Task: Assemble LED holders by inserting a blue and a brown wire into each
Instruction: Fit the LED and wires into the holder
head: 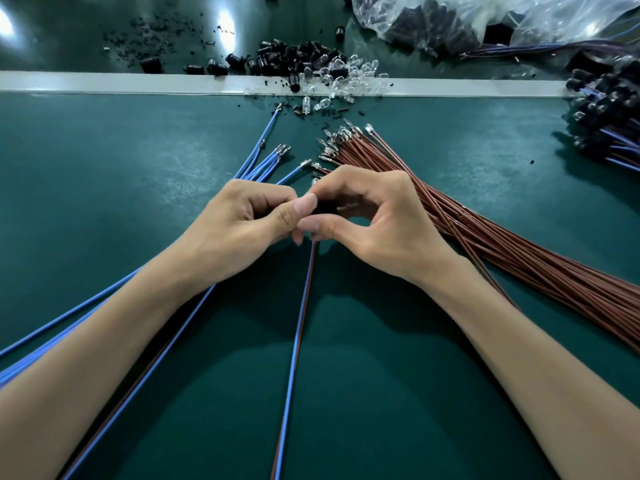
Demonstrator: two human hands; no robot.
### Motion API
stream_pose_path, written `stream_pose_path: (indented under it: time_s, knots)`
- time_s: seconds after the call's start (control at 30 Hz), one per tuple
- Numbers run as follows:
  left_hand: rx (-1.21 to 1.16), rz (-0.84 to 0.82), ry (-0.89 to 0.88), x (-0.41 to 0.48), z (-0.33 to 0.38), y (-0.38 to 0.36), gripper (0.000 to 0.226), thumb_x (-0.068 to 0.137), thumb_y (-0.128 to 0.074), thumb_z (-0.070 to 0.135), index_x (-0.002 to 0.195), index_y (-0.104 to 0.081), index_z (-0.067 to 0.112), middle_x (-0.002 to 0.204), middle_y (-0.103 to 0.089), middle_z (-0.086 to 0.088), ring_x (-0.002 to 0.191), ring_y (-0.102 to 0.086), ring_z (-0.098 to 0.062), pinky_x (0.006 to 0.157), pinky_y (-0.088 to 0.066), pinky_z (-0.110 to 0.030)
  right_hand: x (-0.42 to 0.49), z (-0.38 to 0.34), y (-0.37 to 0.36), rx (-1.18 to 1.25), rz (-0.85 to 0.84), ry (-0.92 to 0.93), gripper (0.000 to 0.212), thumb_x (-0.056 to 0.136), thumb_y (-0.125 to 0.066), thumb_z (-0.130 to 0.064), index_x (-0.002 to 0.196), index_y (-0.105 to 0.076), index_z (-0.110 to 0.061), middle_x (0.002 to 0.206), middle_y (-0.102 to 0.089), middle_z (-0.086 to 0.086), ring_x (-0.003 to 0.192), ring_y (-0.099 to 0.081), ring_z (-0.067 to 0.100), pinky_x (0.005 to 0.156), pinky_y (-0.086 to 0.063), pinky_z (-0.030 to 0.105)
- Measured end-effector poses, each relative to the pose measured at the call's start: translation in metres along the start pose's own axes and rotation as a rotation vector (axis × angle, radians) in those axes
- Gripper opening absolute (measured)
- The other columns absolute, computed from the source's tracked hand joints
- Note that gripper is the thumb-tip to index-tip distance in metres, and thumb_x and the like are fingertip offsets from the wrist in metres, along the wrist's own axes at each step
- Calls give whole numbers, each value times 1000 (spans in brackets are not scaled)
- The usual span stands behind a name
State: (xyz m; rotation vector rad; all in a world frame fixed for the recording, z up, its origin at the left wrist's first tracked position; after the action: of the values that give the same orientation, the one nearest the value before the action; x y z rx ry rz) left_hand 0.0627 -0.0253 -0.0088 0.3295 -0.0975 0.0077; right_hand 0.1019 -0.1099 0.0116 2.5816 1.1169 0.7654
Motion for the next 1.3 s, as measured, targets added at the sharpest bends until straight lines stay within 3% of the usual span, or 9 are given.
stream_pose_path:
  time_s: [0.17,0.33,0.43,0.57,0.7,0.9,1.07,1.17,1.3]
  knots:
    - [87,12,-44,2,6,1,35,91,-48,33,57,-54,26,50,-35,0,51,-29,-28,49,-22,-29,-1,9,1,119,25,-79,20,79,-73,-9,78,-57,3,74,-69,14,63,-67,25,61,-55,44]
    - [36,-32,-59,1,4,0,35,88,-47,42,59,-53,24,55,-39,-13,52,-30,-25,50,-25,-33,-2,10,-1,245,15,-102,18,80,-72,-4,77,-57,6,73,-68,0,62,-66,22,62,-58,30]
    - [-23,-29,-59,1,2,-1,38,93,-48,32,62,-51,11,53,-41,-3,49,-37,-11,51,-31,-24,-1,8,-2,293,34,-98,15,80,-71,-1,77,-57,4,73,-68,-5,62,-66,15,60,-55,24]
    - [-83,-45,-78,2,4,-2,34,95,-38,18,63,-49,13,55,-51,7,54,-48,-9,61,-39,-17,2,-2,-6,301,42,-35,19,84,-66,3,75,-49,2,71,-66,0,60,-64,11,60,-49,18]
    - [-122,-65,-89,1,7,-3,33,95,-36,16,63,-45,12,59,-56,4,59,-53,-11,63,-40,-22,3,-3,-11,491,22,-51,20,85,-59,11,79,-49,-5,73,-64,19,56,-64,32,59,-52,31]
    - [-146,-48,-92,3,4,-1,33,90,-44,33,60,-55,26,60,-60,6,61,-52,-26,65,-39,-31,4,0,-11,529,29,-76,23,85,-57,12,80,-47,-9,75,-63,21,56,-62,31,58,-51,31]
    - [-199,-25,-71,3,0,3,30,87,-47,34,61,-57,23,60,-57,-1,61,-56,-15,65,-43,-22,3,4,-10,484,32,-125,19,85,-61,10,80,-51,-6,71,-65,13,59,-64,19,59,-49,19]
    - [-180,-25,-97,2,2,2,30,90,-46,30,63,-51,18,60,-59,3,63,-58,-13,67,-43,-19,3,3,-12,505,19,-126,16,85,-59,9,82,-50,-3,75,-63,18,61,-63,27,60,-52,29]
    - [-209,-52,-107,2,4,0,31,91,-44,30,62,-54,29,62,-61,9,69,-60,-18,71,-43,-26,4,1,-13,551,21,-122,16,85,-57,10,84,-47,-3,76,-62,20,57,-61,29,58,-49,39]
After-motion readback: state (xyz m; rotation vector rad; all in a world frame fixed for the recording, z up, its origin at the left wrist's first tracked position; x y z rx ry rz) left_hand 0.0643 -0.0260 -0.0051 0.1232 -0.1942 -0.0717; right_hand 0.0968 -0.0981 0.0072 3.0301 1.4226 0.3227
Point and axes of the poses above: each hand's wrist, its own x-axis towards the middle knuckle, its own y-axis out of the back of the hand, z = x × y, the point moved 10 cm from there along x, towards the middle knuckle
